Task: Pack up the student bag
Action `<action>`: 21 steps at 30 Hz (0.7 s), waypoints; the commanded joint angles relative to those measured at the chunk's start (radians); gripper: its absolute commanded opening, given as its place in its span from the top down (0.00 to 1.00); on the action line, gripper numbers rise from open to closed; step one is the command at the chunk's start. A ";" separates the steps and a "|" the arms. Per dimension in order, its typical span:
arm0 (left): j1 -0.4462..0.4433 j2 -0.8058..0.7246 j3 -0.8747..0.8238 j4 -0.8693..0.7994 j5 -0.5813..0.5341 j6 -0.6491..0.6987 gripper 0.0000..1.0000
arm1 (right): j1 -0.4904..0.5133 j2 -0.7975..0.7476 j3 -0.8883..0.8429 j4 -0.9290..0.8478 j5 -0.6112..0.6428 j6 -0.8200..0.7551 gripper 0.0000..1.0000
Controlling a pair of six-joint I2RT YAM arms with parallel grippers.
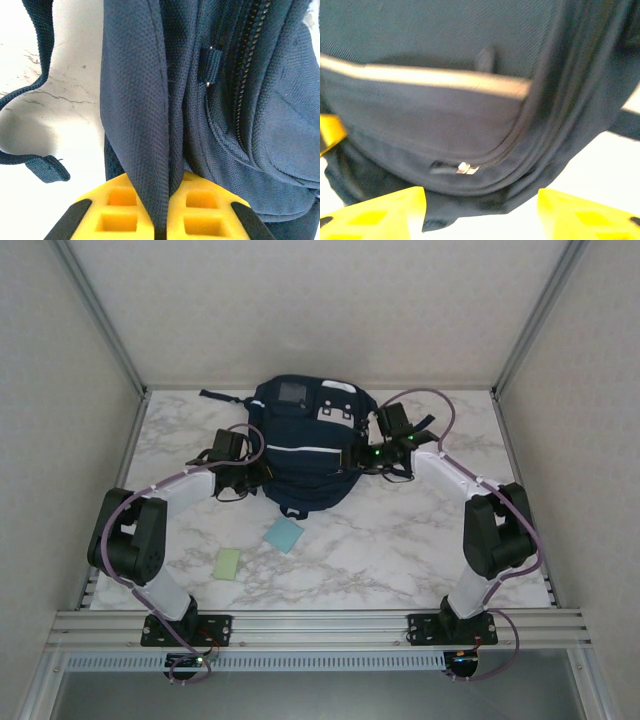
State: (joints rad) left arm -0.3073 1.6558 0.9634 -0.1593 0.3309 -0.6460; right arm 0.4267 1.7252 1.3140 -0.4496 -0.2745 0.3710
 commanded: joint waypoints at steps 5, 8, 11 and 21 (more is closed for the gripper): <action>-0.012 -0.037 0.041 0.013 -0.026 0.041 1.00 | -0.006 0.173 0.167 0.018 0.097 -0.044 0.49; -0.013 -0.031 0.040 0.012 -0.029 0.042 1.00 | -0.006 0.263 0.228 0.023 0.112 -0.009 0.52; -0.013 -0.027 0.036 0.019 -0.026 0.040 1.00 | -0.006 0.291 0.216 0.072 0.154 0.026 0.52; -0.027 0.062 0.078 0.043 -0.015 0.056 1.00 | -0.032 0.242 0.108 0.184 -0.014 0.152 1.00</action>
State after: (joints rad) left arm -0.3126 1.6806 0.9787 -0.1741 0.3130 -0.6277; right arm 0.4068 2.0228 1.4796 -0.3157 -0.2371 0.4633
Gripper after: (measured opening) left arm 0.058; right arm 0.040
